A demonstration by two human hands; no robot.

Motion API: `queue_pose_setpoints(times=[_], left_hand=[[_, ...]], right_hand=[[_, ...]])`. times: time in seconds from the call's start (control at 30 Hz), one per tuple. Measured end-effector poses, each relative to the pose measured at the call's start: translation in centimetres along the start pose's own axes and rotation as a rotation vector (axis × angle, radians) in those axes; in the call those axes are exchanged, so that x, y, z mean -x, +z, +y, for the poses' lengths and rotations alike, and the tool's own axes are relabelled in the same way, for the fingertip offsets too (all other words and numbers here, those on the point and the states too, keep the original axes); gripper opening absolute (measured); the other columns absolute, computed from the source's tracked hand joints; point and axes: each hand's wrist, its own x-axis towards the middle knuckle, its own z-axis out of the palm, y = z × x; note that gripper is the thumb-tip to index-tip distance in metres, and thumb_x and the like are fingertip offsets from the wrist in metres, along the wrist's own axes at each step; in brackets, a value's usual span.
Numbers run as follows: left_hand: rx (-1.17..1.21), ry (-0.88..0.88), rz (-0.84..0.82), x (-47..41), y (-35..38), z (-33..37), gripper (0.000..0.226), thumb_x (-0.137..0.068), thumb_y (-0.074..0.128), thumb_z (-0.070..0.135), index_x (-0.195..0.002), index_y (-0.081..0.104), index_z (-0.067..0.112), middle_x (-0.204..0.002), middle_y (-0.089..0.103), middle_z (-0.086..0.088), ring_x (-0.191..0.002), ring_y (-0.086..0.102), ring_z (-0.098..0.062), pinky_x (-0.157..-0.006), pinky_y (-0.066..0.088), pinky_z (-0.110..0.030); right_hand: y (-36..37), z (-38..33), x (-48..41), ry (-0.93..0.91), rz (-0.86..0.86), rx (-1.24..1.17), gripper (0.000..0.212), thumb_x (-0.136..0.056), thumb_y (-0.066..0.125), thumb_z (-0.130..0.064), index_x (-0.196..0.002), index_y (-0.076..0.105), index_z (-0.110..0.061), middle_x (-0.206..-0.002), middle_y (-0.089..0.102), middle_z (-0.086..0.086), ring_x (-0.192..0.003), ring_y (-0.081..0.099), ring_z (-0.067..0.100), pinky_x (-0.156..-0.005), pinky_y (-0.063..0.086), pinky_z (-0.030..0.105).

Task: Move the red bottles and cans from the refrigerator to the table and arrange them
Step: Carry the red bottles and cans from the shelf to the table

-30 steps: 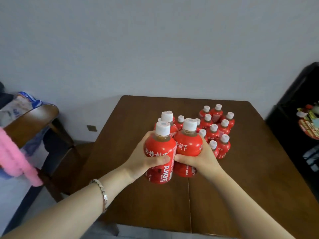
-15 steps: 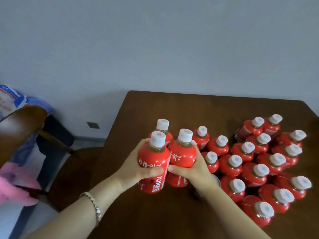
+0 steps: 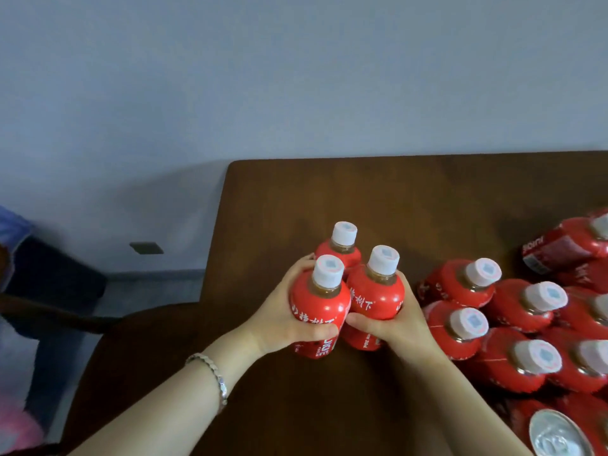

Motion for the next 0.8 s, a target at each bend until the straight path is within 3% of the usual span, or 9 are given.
queue_pose_setpoints(times=[0.13,0.23,0.3,0.43,0.5,0.6,0.7,0.8], left_hand=[[-0.130,0.075,-0.067,-2.1,-1.8,-2.0,0.094,-0.052,0.086,0.021,-0.129,0.038,0.044,-0.151,0.027,-0.006,-0.135,0.039,-0.020,-0.109,0.036,-0.049],[-0.305,0.157,-0.095,-1.9,-2.6,-3.6,0.079,-0.050,0.086,0.030,-0.114,0.043,0.049,-0.155,0.012,0.006,-0.141,0.027,-0.013,-0.114,0.031,-0.034],[-0.318,0.182,-0.108,-1.6,-2.7,-4.3,0.077,-0.049,0.086,0.032,-0.111,0.043,0.050,-0.154,0.010,0.014,-0.141,0.025,-0.009,-0.113,0.030,-0.030],[-0.210,0.206,-0.072,-2.9,-2.4,-4.6,0.089,-0.050,0.087,0.026,-0.124,0.041,0.038,-0.154,0.022,0.010,-0.140,0.029,-0.010,-0.115,0.029,-0.035],[-0.138,0.123,-0.004,-3.6,-1.4,-4.1,0.094,-0.048,0.087,0.027,-0.127,0.037,0.039,-0.145,0.038,0.013,-0.131,0.043,-0.005,-0.110,0.036,-0.032],[-0.093,-0.038,0.245,-4.2,0.6,-3.4,0.092,-0.040,0.085,0.042,-0.120,0.042,0.038,-0.125,0.055,0.011,-0.116,0.055,-0.004,-0.104,0.044,-0.034],[-0.530,-0.225,0.412,-3.8,2.0,-1.8,0.091,-0.047,0.076,0.063,-0.123,0.045,0.025,-0.129,0.049,0.001,-0.126,0.044,-0.020,-0.107,0.034,-0.033],[-0.888,-0.531,0.301,-2.5,2.3,-0.4,0.075,-0.077,0.063,0.056,-0.133,0.039,0.012,-0.136,0.036,-0.009,-0.129,0.035,-0.029,-0.105,0.032,-0.035]], right_hand=[[0.3,0.3,-1.4,-0.040,0.057,0.047,0.090,-0.038,0.089,-0.015,-0.117,0.046,-0.025,-0.107,0.066,-0.004,-0.097,0.066,0.004,-0.075,0.052,0.014],[0.8,1.3,-1.1,-0.060,0.053,0.112,0.091,-0.041,0.089,-0.007,-0.118,0.045,-0.023,-0.112,0.063,-0.003,-0.100,0.064,0.003,-0.077,0.050,0.014],[1.0,2.2,-0.7,-0.067,0.083,0.140,0.090,-0.041,0.091,-0.012,-0.118,0.044,-0.023,-0.112,0.063,-0.004,-0.102,0.064,0.007,-0.081,0.050,0.017],[1.2,2.4,-1.2,-0.073,0.182,0.158,0.094,-0.038,0.092,-0.036,-0.118,0.044,-0.020,-0.114,0.062,-0.002,-0.105,0.062,0.009,-0.090,0.052,0.025],[1.2,2.2,-1.7,-0.070,0.256,0.173,0.096,-0.041,0.092,-0.036,-0.121,0.044,-0.018,-0.118,0.060,0.001,-0.108,0.061,0.010,-0.093,0.049,0.022],[2.1,2.3,-1.8,0.032,0.401,0.149,0.087,-0.059,0.087,-0.008,-0.130,0.038,-0.011,-0.125,0.055,0.001,-0.112,0.056,0.012,-0.100,0.043,0.029],[3.4,1.7,-0.8,0.174,0.466,0.224,0.068,-0.077,0.075,-0.012,-0.133,0.037,-0.012,-0.128,0.053,0.001,-0.118,0.050,0.013,-0.102,0.038,0.027],[3.9,0.8,0.1,0.417,0.365,0.418,0.053,-0.086,0.062,-0.013,-0.132,0.038,-0.004,-0.130,0.054,0.013,-0.120,0.053,0.026,-0.098,0.041,0.029]])
